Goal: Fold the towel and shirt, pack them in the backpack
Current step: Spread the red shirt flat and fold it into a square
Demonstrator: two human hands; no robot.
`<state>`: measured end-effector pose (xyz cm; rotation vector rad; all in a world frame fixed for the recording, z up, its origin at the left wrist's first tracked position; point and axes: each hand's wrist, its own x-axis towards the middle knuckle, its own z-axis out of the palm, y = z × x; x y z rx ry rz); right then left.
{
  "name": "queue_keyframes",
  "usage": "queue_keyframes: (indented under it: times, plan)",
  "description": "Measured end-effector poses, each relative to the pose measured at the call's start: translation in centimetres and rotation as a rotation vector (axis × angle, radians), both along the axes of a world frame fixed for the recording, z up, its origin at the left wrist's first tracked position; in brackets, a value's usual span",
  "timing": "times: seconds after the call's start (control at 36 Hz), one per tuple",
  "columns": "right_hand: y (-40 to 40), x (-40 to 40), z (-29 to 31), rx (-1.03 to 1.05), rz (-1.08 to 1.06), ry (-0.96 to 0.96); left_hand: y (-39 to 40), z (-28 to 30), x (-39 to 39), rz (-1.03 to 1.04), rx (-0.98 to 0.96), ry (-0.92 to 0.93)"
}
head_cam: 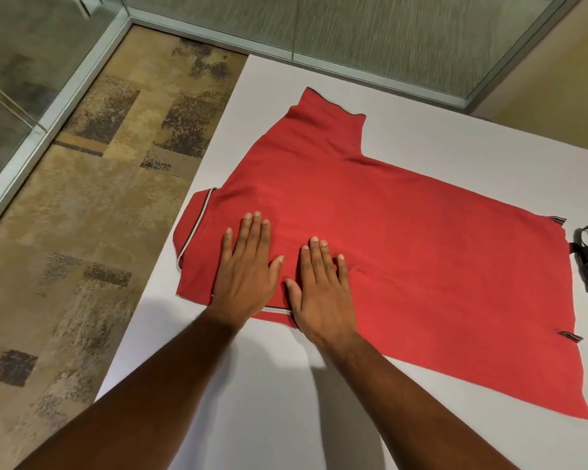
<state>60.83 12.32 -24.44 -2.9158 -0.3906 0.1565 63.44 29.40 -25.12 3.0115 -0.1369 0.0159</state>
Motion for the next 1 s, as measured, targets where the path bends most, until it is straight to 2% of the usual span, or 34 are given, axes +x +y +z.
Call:
queue_keyframes:
  times: [0.17,0.75,1.0]
  plan:
    - [-2.7,-0.1,-1.4,-0.026,0.010,-0.025,1.2,-0.8,-0.3,-0.016,-0.010,-0.015]
    - [-2.4,-0.3,-1.6,-0.072,-0.004,-0.039,1.4,-1.0,-0.3,0.002,-0.043,-0.019]
    - [-2.3,-0.4,-1.5,-0.053,-0.015,-0.064,1.4,-1.3,-0.4,-0.004,-0.077,-0.074]
